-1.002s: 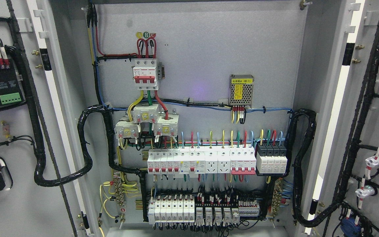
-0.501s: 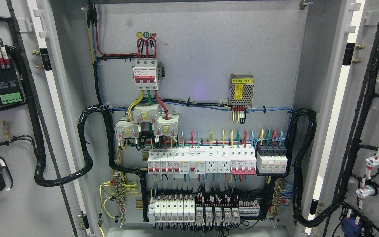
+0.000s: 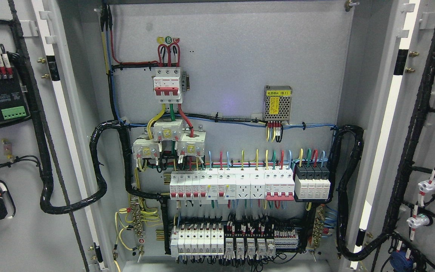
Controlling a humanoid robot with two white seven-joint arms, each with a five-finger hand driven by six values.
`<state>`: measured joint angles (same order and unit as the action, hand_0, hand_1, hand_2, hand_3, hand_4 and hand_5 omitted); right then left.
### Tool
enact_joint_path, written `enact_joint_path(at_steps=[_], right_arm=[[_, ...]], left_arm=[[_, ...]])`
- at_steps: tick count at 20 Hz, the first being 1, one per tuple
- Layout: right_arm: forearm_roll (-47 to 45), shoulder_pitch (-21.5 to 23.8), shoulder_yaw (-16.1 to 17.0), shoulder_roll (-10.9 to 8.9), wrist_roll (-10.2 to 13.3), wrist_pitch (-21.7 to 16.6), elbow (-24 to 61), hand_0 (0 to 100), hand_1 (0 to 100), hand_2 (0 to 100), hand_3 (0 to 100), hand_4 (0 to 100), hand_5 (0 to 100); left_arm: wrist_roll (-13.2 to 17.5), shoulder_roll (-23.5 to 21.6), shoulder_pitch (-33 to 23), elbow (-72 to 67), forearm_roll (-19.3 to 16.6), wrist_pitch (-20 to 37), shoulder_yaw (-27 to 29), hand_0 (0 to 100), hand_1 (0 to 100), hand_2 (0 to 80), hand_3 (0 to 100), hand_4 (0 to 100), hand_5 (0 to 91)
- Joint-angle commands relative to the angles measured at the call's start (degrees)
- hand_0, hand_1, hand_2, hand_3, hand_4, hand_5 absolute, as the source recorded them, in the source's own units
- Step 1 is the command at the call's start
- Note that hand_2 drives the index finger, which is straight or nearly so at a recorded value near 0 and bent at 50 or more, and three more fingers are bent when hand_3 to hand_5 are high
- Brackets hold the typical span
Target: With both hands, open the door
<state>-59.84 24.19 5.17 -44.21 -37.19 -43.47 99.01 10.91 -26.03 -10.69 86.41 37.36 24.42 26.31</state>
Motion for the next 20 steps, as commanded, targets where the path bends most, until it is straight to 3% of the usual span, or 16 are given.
enact_joint_path(at_steps=[1, 5, 10, 15, 20], right_arm=[[1.82, -0.19, -4.90, 0.00, -0.08, -0.03, 5.05, 0, 0, 0, 0, 0, 0], [3.58, -2.47, -10.17, 0.09, 0.01, -0.03, 5.05, 0, 0, 0, 0, 0, 0], [9.29, -2.74, -14.48, 2.28, 0.80, 0.32, 4.44, 0, 0, 0, 0, 0, 0], [12.63, -2.57, -18.08, 5.53, 6.06, 0.67, 4.26, 0, 0, 0, 0, 0, 0], [17.11, -1.34, -21.96, 9.84, 8.97, 0.58, 0.66, 0, 0, 0, 0, 0, 0]], left_arm=[[0.34, 0.28, -4.50, 8.76, 2.10, 0.10, -1.17, 0, 0, 0.0, 0, 3, 0.0], [0.25, 0.54, -8.11, 12.99, 2.19, 0.28, -3.19, 0, 0, 0.0, 0, 3, 0.0], [0.25, 1.33, -11.71, 15.10, 2.28, 0.54, -6.97, 0, 0, 0.0, 0, 3, 0.0], [0.25, 1.42, -16.72, 16.68, 2.10, 0.98, -10.22, 0, 0, 0.0, 0, 3, 0.0], [0.34, 1.86, -20.85, 17.48, 1.23, 0.98, -14.88, 0, 0, 0.0, 0, 3, 0.0]])
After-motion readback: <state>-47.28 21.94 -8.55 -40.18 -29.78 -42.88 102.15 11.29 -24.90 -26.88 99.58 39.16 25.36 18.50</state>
